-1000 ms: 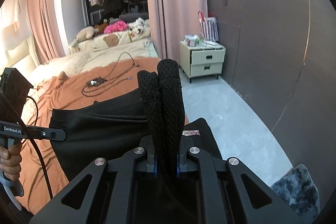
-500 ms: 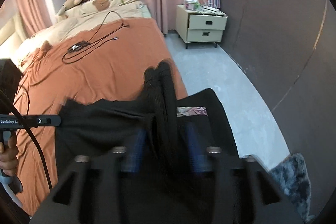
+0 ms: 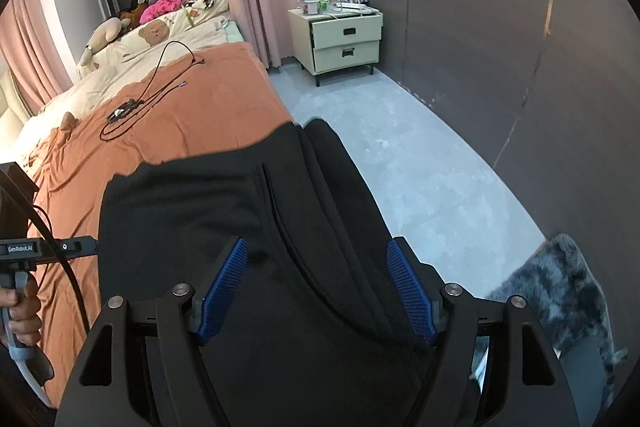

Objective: Fold small clothes

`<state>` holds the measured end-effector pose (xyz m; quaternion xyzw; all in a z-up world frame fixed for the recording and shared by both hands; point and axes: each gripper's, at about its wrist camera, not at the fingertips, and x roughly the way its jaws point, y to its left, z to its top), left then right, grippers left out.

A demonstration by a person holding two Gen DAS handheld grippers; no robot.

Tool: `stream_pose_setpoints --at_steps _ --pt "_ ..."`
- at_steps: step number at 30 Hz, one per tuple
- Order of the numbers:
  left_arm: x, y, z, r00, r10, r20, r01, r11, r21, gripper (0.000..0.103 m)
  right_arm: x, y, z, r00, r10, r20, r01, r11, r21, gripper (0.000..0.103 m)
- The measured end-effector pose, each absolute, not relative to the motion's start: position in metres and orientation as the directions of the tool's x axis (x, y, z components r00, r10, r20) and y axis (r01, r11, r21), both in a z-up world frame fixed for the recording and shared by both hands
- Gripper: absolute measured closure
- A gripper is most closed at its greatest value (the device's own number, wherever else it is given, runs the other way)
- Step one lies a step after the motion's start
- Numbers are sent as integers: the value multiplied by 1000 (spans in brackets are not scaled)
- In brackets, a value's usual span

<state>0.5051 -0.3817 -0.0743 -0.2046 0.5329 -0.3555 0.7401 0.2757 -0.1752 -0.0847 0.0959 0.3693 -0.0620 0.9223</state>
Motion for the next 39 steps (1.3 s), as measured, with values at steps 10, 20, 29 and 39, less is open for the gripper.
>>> stream_pose_setpoints --at_steps 10,20,29,39 --pt "454 -386 -62 157 -712 -684 337 690 -641 71 225 -193 -73 717 -23 -697 216 958 190 32" --pt "403 -369 -5 225 -685 -693 453 703 -548 28 183 -162 -47 724 -43 -689 188 973 136 19" --pt "359 -316 57 345 -681 -646 508 714 -482 1 147 -119 -24 770 -87 -632 203 973 113 8" --pt "312 -246 101 484 -627 -610 489 772 -406 1 106 -67 -12 821 -106 -561 173 983 66 0"
